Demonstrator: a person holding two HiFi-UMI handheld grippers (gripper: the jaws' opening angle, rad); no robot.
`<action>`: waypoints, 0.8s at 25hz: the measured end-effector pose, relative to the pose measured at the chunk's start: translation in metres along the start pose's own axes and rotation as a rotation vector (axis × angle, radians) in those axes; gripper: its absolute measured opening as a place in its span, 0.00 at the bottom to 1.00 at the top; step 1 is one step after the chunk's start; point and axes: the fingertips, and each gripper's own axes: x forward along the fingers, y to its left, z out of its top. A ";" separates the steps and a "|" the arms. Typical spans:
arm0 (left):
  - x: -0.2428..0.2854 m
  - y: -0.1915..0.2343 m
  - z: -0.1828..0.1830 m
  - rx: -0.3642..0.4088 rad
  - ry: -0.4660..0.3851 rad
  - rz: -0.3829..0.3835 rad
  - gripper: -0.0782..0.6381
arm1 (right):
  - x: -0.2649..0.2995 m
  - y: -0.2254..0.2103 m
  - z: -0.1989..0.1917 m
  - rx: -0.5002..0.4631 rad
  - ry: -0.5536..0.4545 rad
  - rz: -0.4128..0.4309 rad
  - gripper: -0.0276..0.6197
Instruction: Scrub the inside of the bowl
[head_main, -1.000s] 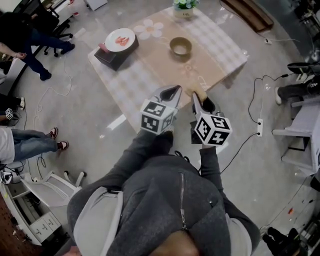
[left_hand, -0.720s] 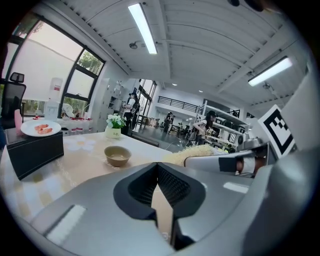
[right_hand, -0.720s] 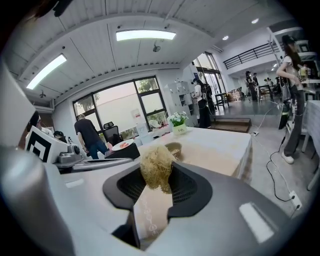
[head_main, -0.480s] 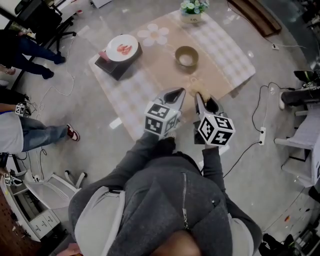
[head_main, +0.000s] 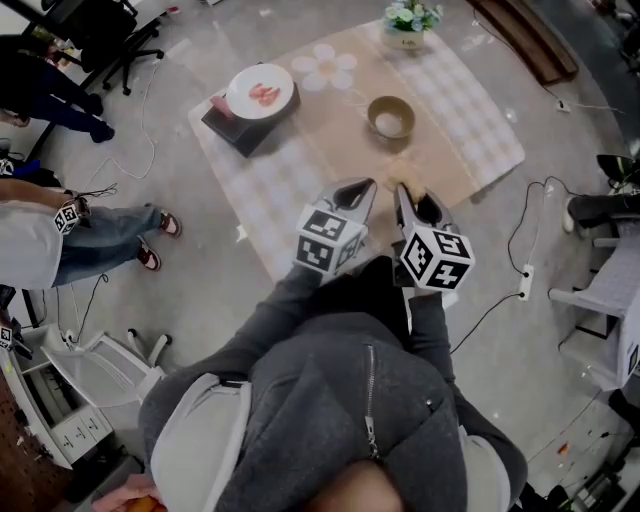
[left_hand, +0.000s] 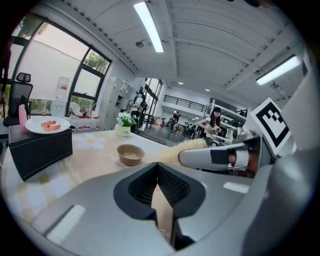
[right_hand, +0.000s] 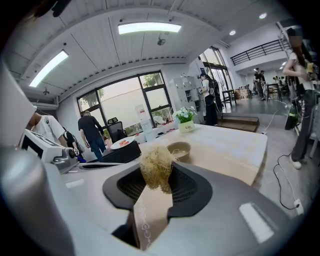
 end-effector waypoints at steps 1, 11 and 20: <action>0.000 0.000 0.000 0.000 -0.001 0.004 0.12 | 0.000 0.000 0.000 -0.001 0.001 0.001 0.24; 0.004 0.012 -0.002 -0.016 -0.011 0.070 0.12 | 0.009 -0.015 0.005 -0.021 0.014 0.013 0.24; 0.035 0.013 0.014 -0.078 -0.078 0.142 0.12 | 0.036 -0.041 0.032 -0.084 0.068 0.096 0.24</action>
